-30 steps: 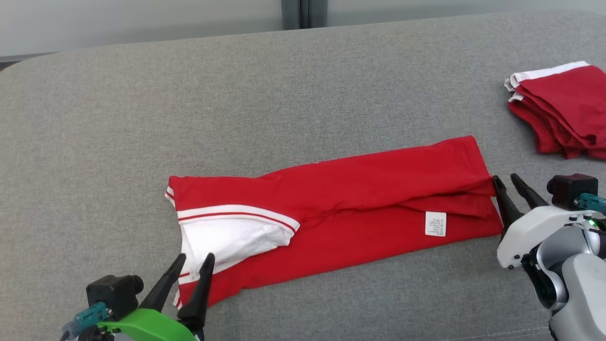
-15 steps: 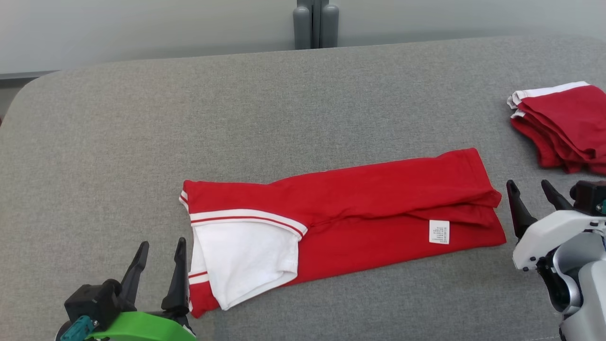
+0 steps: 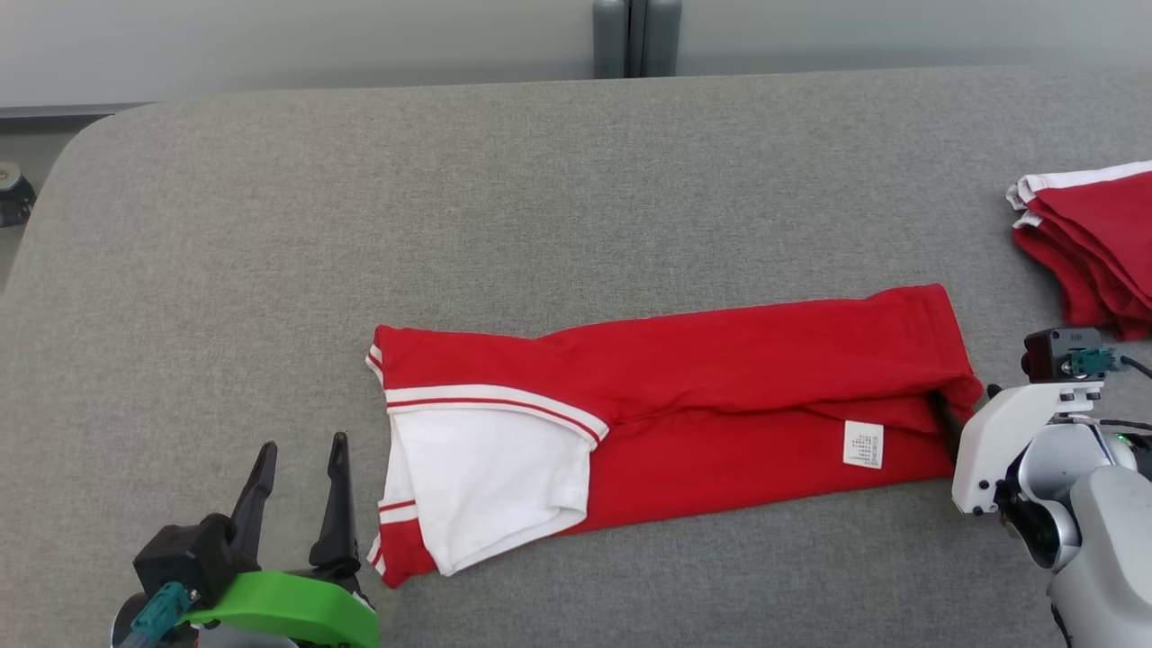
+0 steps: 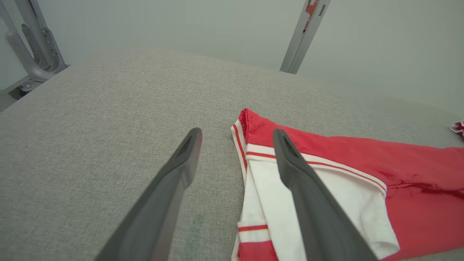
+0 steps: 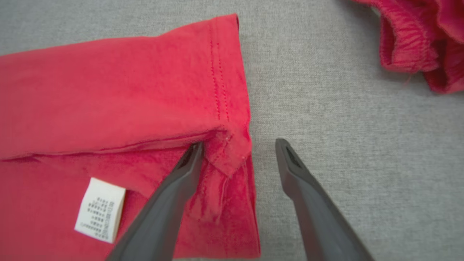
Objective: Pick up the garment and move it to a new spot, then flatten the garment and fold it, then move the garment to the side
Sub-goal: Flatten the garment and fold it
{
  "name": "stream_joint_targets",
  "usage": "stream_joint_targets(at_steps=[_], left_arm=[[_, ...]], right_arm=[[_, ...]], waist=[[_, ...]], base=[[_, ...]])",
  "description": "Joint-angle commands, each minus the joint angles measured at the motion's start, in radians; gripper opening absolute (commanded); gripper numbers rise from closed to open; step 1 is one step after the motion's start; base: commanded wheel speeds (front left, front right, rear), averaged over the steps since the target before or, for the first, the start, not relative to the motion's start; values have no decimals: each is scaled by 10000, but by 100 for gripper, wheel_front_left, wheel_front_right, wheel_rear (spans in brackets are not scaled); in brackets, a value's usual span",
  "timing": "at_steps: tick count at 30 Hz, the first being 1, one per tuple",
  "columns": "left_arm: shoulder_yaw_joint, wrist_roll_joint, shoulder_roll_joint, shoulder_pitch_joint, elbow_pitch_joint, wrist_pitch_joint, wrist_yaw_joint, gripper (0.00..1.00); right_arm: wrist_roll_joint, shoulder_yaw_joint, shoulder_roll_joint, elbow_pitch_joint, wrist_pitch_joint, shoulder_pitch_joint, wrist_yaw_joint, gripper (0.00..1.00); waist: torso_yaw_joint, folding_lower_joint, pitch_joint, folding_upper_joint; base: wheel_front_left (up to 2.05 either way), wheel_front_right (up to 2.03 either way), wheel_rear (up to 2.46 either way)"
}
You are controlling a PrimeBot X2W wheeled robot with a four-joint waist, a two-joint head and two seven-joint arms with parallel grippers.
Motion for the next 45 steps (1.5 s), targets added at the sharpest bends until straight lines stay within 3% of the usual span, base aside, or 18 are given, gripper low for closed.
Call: stream_joint_targets(at_steps=[1,3,5,6,7,8,19,28,40,45], left_arm=[[32,-3,69,-169,55,-61,15,100],[32,-15,72,-204,106,-70,17,100],[38,-29,79,-230,147,-84,17,100],[41,-42,85,-232,166,-87,14,100],[46,-51,90,-232,178,-98,14,100],[53,-56,100,-231,190,-112,17,100],[54,-66,155,-265,246,-152,88,100],[-39,-86,150,-257,261,-140,109,100],[-207,-92,167,-387,326,-69,37,100],[-261,-119,104,-433,376,-132,4,100]], right_arm=[[-47,17,-33,198,39,-169,-18,100],[-39,70,-35,476,69,-282,-18,100],[-60,157,-40,712,45,-383,-18,50],[-62,196,-33,827,6,-433,-18,34],[-51,224,-24,908,-23,-474,-18,25],[-26,265,-10,1005,-54,-528,-18,0],[421,239,-486,1183,-674,-951,-22,0],[727,58,-890,-215,-996,-427,-21,0],[1236,2045,-106,-3278,-796,145,-16,0],[1465,2980,930,-3642,-911,-118,-13,0]], waist=[[83,1,44,0],[123,1,60,0],[144,1,70,0],[146,1,74,0],[143,1,76,0],[134,1,79,0],[-222,1,39,0],[-653,1,-73,0],[-686,1,-170,0],[-417,1,-204,0]], base=[[0,0,0],[0,0,0],[0,0,0],[0,0,0],[0,0,0],[0,0,0],[0,0,0],[0,0,0],[0,0,0],[0,0,0]])
